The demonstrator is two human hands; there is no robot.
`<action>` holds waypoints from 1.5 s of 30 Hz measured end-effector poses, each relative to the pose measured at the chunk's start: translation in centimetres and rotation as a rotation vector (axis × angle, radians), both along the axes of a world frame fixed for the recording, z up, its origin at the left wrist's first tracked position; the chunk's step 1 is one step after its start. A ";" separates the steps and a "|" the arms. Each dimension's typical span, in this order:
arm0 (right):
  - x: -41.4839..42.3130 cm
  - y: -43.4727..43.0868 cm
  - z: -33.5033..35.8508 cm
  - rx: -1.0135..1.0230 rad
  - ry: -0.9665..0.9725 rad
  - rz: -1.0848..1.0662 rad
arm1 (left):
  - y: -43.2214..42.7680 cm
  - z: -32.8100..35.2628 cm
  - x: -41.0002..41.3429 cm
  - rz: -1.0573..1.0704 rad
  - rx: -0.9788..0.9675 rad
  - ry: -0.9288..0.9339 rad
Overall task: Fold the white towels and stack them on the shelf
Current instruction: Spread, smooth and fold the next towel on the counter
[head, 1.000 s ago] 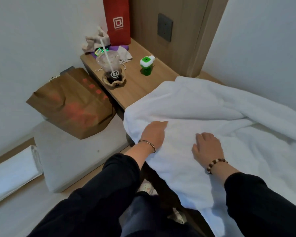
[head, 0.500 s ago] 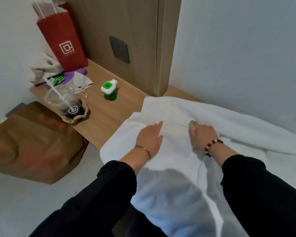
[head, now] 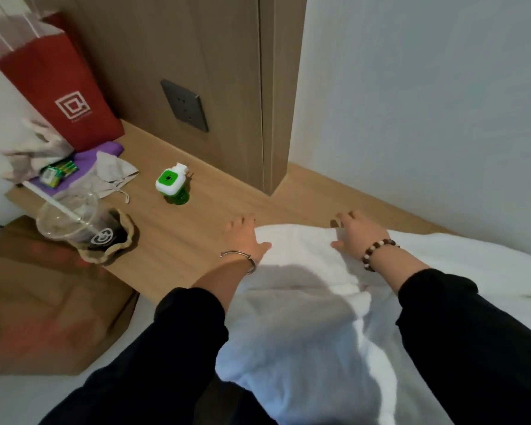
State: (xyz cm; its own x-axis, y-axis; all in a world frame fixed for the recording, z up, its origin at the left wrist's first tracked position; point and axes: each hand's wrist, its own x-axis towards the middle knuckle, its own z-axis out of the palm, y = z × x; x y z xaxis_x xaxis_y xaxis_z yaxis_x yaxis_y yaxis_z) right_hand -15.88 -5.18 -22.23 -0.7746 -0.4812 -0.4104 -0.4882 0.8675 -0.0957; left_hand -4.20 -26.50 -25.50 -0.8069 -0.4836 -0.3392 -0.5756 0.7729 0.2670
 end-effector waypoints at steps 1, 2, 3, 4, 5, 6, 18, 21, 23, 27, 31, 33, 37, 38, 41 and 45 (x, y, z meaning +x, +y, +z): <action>-0.3 -0.2 0.0 0.073 -0.065 -0.018 | -0.7 -0.2 0.0 0.019 0.069 -0.060; -0.4 -0.2 0.0 0.130 -0.111 -0.022 | -1.1 -0.3 -0.1 0.033 0.116 -0.101; -0.4 -0.2 0.0 0.167 -0.140 -0.014 | -1.6 -0.4 -0.2 0.025 0.135 -0.120; -0.5 -0.1 0.3 0.185 -0.152 0.006 | -2.0 -0.1 -0.4 0.003 0.141 -0.144; -0.7 -0.1 1.0 0.201 -0.152 0.028 | -2.2 0.6 -0.8 -0.022 0.137 -0.166; -1.1 -0.2 2.0 0.210 -0.139 0.040 | -2.4 1.6 -1.2 -0.034 0.112 -0.161; 0.2 1.0 3.0 -0.518 0.134 -0.331 | 4.3 5.9 -2.2 -0.113 0.004 0.623; 3.6 4.5 0.3 -0.472 0.350 -0.282 | 7.4 1.9 -0.5 -0.449 -0.037 0.341; 5.7 7.3 -1.7 -0.338 0.404 -0.250 | 9.3 -0.4 0.2 -0.611 -0.050 0.120; 9.7 12.1 -5.1 -0.007 0.192 -0.231 | 12.4 -2.9 1.3 -0.724 -0.084 -0.154; 10.7 13.0 -4.8 -0.099 0.139 -0.271 | 15.0 -2.0 1.1 -0.683 -0.238 -0.018; 11.1 13.4 -4.1 -0.226 0.065 -0.363 | 16.4 -1.5 1.0 -0.665 -0.287 0.002; 12.5 15.8 -2.6 -0.395 -0.013 -0.457 | 20.2 -0.6 1.0 -0.755 -0.234 0.151; 12.6 16.9 -2.2 -0.436 0.045 -0.498 | 21.3 -0.3 0.9 -0.810 -0.198 0.220; 12.7 21.8 -2.0 -0.371 0.371 -0.671 | 25.1 0.0 0.1 -0.935 -0.127 0.300; 15.3 28.7 -3.7 -0.075 0.353 -0.875 | 31.1 -0.9 -0.9 -1.134 -0.196 0.172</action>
State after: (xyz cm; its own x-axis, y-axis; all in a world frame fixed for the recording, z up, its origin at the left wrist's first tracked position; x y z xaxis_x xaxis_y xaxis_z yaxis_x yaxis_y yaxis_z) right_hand -0.57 23.51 -25.93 -0.9464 0.3141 -0.0751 0.3218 0.9368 -0.1373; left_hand -5.13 4.56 -26.38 -0.8386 0.5134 -0.1822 0.5052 0.8580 0.0929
